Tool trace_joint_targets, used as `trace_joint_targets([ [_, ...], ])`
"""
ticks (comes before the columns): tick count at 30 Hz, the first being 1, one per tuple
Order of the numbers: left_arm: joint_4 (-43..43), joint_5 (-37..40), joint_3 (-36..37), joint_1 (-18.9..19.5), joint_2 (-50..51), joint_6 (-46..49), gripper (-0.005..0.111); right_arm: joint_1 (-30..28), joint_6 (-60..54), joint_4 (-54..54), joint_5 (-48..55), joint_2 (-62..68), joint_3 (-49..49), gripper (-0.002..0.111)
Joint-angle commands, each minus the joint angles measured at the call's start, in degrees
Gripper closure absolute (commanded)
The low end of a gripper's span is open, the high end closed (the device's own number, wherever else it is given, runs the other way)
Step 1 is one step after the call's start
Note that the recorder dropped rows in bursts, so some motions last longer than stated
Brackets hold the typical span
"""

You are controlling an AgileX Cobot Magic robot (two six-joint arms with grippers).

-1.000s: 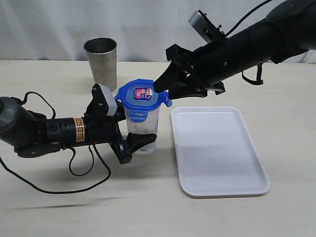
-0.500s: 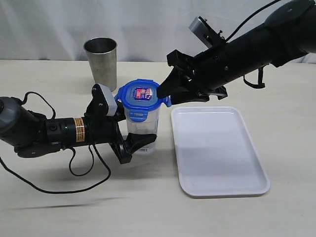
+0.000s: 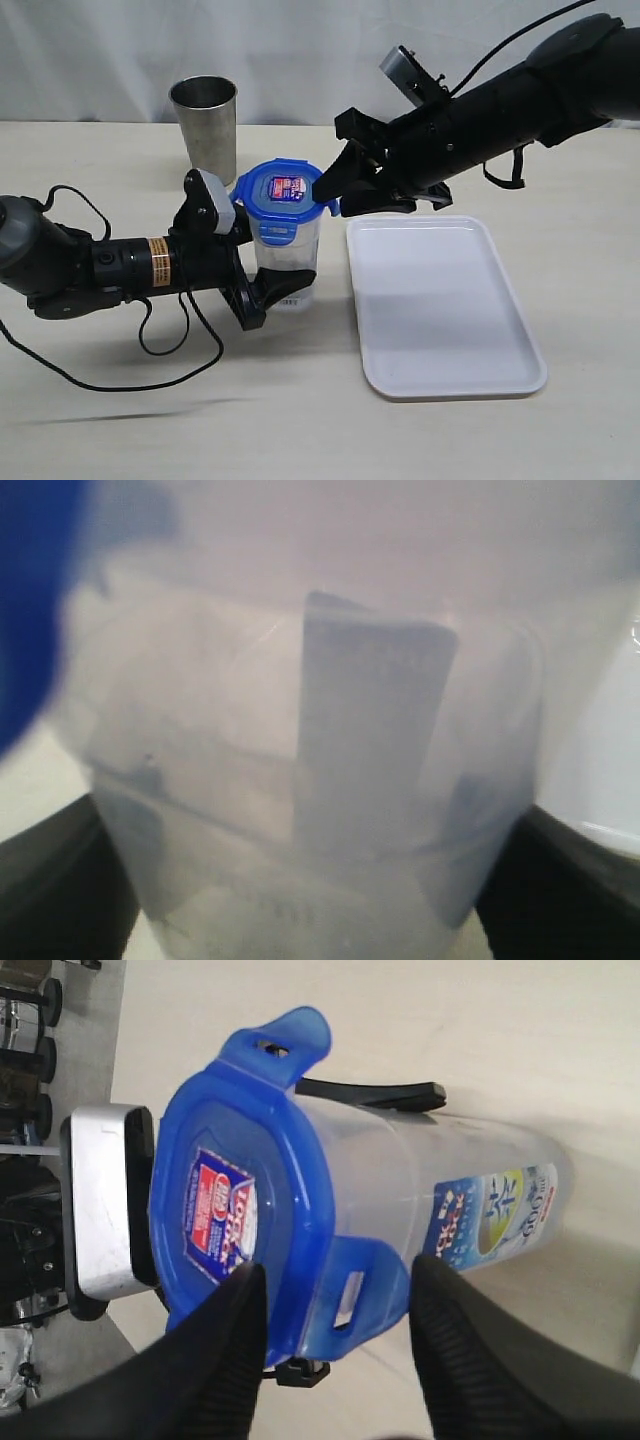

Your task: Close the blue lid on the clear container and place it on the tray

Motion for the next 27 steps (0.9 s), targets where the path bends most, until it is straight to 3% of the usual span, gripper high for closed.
trace_joint_targets([
  [1,-0.4,1.3,-0.3,0.2,0.3,0.2,0.107,0.1,-1.7,0.2,-0.5,0.7,0.3,0.066],
  [19,-0.1,1.4,-0.3,-0.1,0.3,0.2,0.107,0.1,-7.9,5.2,1.4,4.0,2.1,0.07],
  [24,-0.1,1.4,-0.3,-0.1,0.3,0.2,0.107,0.1,-7.5,2.2,2.7,5.2,2.1,0.081],
  [27,-0.1,1.4,-0.3,-0.1,0.3,0.2,0.107,0.1,-7.3,2.0,2.8,5.9,2.1,0.081],
])
